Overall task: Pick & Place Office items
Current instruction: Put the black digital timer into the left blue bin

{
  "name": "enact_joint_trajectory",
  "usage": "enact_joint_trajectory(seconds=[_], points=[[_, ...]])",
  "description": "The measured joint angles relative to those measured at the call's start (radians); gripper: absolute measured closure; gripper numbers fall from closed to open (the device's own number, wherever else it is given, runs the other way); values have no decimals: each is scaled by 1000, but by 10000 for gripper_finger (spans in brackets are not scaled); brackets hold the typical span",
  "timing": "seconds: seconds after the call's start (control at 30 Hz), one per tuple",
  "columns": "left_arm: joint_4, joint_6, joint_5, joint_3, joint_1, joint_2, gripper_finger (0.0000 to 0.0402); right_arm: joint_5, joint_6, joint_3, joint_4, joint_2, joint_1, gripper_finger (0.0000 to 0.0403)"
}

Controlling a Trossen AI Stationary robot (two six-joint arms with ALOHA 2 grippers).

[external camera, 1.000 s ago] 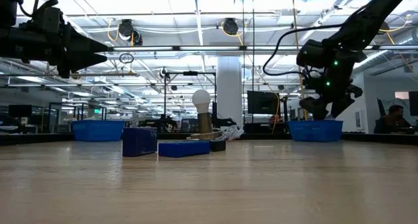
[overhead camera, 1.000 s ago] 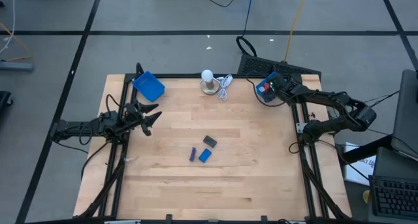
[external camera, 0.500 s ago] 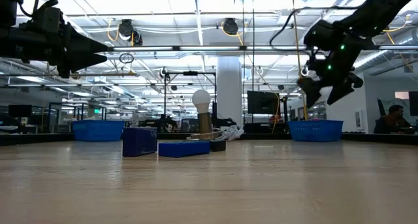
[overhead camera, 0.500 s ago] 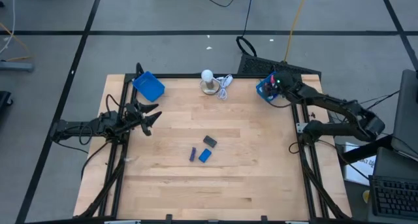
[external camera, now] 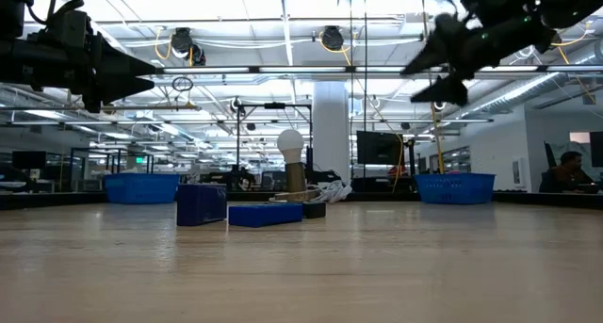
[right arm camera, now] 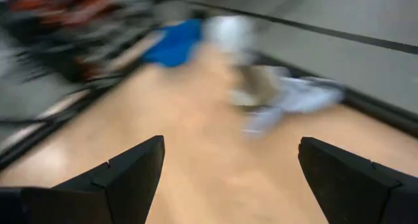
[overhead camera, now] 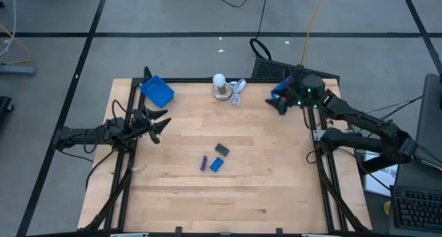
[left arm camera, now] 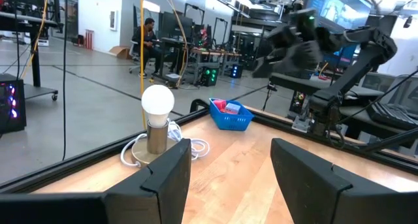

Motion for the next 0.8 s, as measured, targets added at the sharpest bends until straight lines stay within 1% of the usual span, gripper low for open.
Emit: enact_joint_trajectory(seconds=[0.07, 0.2, 0.27, 0.37, 0.43, 0.5, 0.57, 0.6, 0.63, 0.8], points=[[0, 0, 0, 0, 0, 0, 188, -51, 0, -26, 68, -15, 66, 64], [0, 0, 0, 0, 0, 0, 188, -64, 55, -83, 194, -45, 219, 63], [0, 0, 0, 0, 0, 0, 188, -85, 47, -90, 213, -63, 291, 62], [0, 0, 0, 0, 0, 0, 188, -77, 3, -90, 206, -98, 387, 63], [0, 0, 0, 0, 0, 0, 188, -29, -52, -90, 177, -126, 435, 65], [0, 0, 0, 0, 0, 0, 188, 62, -98, -90, 121, -157, 468, 66], [0, 0, 0, 0, 0, 0, 188, 164, -116, -90, 56, -188, 496, 65], [0, 0, 0, 0, 0, 0, 188, 198, -120, -94, 42, -202, 510, 64], [0, 0, 0, 0, 0, 0, 188, 212, -121, -102, 41, -216, 526, 63], [0, 0, 0, 0, 0, 0, 188, 214, -124, -160, 67, -295, 595, 60]])
